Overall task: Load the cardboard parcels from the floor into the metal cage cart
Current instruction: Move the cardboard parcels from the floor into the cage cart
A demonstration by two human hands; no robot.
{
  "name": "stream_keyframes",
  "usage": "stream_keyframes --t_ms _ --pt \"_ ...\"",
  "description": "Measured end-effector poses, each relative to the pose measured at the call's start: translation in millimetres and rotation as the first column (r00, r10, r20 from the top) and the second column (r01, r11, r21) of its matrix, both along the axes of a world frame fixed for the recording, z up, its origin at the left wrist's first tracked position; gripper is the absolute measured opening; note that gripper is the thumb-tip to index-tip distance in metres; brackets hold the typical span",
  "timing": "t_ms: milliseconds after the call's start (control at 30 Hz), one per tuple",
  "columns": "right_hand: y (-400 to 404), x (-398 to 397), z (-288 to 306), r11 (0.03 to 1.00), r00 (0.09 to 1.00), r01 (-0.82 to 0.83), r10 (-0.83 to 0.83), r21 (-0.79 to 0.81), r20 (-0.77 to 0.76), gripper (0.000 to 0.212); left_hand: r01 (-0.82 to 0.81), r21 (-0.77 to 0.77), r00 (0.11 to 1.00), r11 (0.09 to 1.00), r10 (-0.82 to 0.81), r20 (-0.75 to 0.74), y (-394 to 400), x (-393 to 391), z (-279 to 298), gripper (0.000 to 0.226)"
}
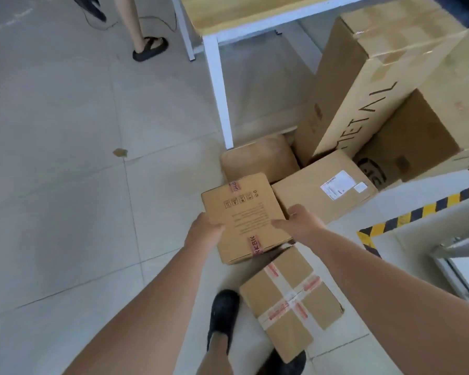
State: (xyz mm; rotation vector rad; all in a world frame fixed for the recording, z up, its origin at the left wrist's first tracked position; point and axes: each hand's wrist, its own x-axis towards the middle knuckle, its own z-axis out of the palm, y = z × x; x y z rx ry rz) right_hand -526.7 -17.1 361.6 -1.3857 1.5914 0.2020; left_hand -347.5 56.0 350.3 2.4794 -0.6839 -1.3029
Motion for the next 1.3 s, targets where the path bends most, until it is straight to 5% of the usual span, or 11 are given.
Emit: stream_keyframes --t_ms 300,467,633,800,1000,1300 --pt "-56.2 62.1 -242.5 0.998 0.988 -0.059 0.057 -0.007 -0.145 0.086 -0.134 0.136 0.991 0.982 0.13 0.042 -43.8 39.8 -224.8 0.064" --pt "-66.6 61.4 -312.7 0.958 0.935 -0.125 0.027 -0.257 -0.354 0.097 -0.27 0.137 0.958 0.953 0.28 -0.065 -47.7 35.8 -299.6 0.063" --pt "-78.9 46.4 -334.8 0.967 0.945 0.194 -0.228 -0.163 -0.233 0.112 -0.561 0.023 0.807 0.827 0.553 -0.206 -40.9 30.3 -320.0 0.071" --pt "-71.2 33.6 -278.2 0.939 0.942 0.256 -0.295 -0.231 -0.158 0.103 -0.538 -0.081 0.831 0.839 0.512 -0.219 -41.2 31.6 -259.9 0.069" --pt "-57.7 9.0 -114.6 0.881 0.893 0.438 -0.45 -0.181 -0.031 0.101 -0.245 -0.213 0.969 0.946 0.245 -0.024 -66.9 38.5 -83.0 0.073" --pt "4.9 -115.5 85.9 0.523 0.554 0.83 -0.813 -0.197 0.178 0.091 0.282 -0.32 0.958 0.904 -0.281 0.051 -109.9 -78.5 125.8 0.079"
